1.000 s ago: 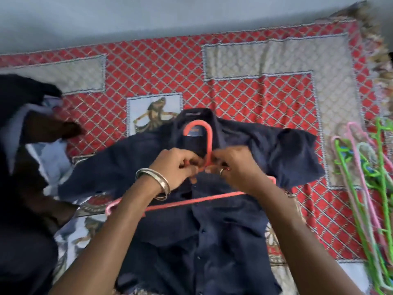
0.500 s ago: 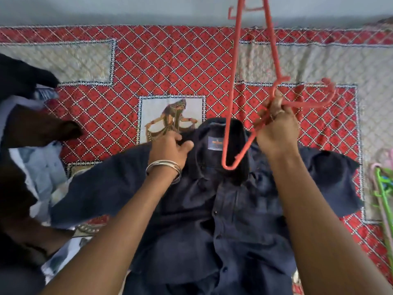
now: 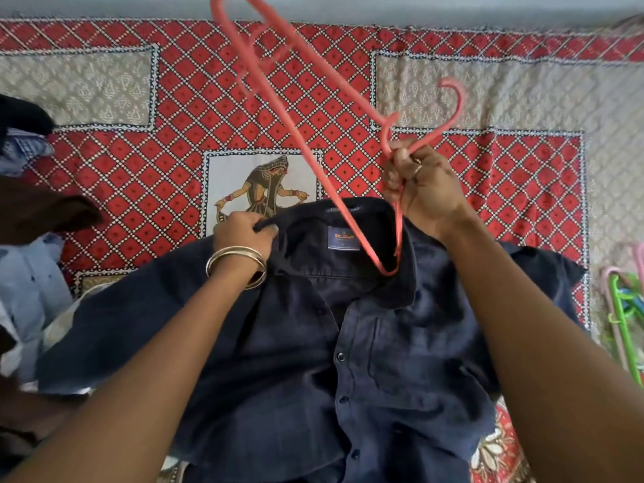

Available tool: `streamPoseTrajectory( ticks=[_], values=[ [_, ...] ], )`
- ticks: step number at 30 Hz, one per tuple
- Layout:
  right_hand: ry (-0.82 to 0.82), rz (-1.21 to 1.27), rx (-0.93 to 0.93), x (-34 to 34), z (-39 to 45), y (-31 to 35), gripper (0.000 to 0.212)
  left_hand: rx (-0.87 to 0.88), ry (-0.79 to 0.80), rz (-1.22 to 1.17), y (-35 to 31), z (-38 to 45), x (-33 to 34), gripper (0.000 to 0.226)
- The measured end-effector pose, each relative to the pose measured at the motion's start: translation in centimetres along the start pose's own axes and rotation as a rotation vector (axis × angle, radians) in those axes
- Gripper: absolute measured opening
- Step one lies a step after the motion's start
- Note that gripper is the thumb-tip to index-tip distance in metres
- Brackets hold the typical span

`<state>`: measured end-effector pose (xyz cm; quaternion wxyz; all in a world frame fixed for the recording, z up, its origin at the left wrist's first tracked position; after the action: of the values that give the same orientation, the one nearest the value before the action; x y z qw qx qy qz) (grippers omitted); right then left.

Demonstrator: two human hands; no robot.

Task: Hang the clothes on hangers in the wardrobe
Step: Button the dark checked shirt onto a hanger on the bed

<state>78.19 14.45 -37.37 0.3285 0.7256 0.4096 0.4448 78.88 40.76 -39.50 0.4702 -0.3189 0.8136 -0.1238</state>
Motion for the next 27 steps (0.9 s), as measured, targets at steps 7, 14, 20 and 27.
streamPoseTrajectory(
  ticks=[7, 14, 20, 27],
  values=[
    [0.14, -0.167, 0.109, 2.4, -0.6, -1.8, 0.024, -0.02, 0.158, -0.334, -0.1, 0.6, -0.7, 0.013],
    [0.217, 0.01, 0.023, 6.3, -2.0, -2.3, 0.028, -0.068, 0.124, -0.498, -0.3, -0.1, -2.2, 0.027],
    [0.127, 0.124, -0.105, 8.8, -1.5, -2.3, 0.021, -0.05, 0.176, -0.503, -1.5, -0.7, -1.9, 0.032],
    [0.109, -0.092, 0.097, 6.1, -3.4, -5.0, 0.022, -0.056, 0.094, -0.484, -0.3, -0.4, -3.4, 0.02]
  ],
)
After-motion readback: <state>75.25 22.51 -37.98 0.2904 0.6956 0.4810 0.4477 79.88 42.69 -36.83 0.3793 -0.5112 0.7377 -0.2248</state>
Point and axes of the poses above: each hand's wrist, its own z-axis towards the middle knuckle, its own x-axis out of the palm, y = z × x, the point moved 8 cm from there along z, towards the middle knuckle, and after that the axes turned 2 degrees about -x, right-handed, at the moved point
